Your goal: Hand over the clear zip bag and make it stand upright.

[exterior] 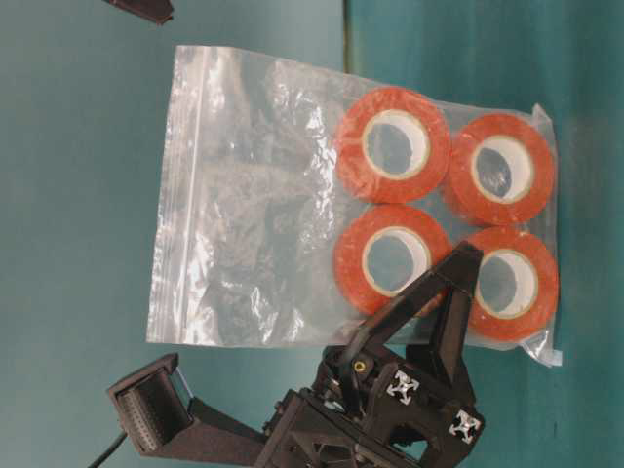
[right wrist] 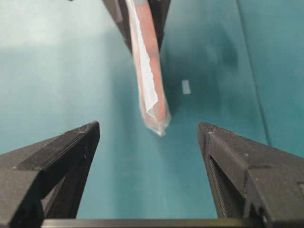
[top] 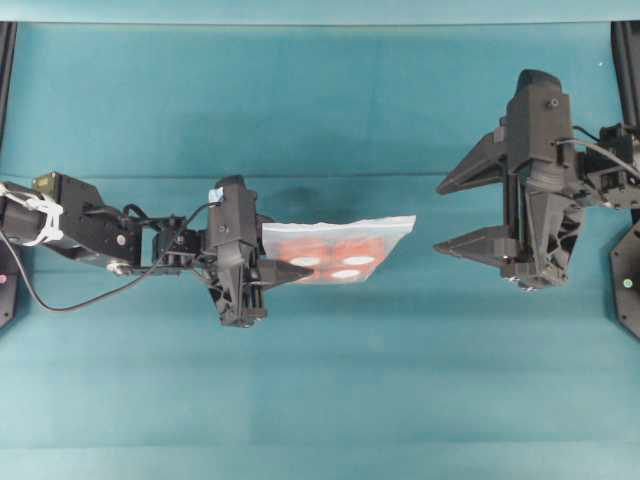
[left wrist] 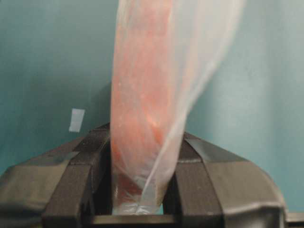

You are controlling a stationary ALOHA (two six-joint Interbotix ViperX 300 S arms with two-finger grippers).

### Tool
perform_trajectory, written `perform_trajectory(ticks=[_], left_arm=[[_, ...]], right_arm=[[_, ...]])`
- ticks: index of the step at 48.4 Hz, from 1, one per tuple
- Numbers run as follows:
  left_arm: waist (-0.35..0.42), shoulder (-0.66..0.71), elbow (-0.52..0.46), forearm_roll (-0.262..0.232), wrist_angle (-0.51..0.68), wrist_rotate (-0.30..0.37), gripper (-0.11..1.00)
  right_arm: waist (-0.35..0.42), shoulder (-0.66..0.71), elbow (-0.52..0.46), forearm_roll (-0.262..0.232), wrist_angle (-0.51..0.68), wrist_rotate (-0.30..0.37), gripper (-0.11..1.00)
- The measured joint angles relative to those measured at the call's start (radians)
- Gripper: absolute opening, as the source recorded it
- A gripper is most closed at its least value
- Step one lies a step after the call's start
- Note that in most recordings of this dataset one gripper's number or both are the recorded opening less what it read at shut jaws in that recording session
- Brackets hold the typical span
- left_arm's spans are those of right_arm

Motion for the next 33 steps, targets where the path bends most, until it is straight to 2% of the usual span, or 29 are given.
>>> perform_trajectory(ticks=[33], left_arm=[[0.0, 0.0, 0.0, 0.0, 0.0, 0.0, 0.24]], right_arm=[[0.0, -0.002, 0.011, 0.0, -0.008, 0.0, 0.87]])
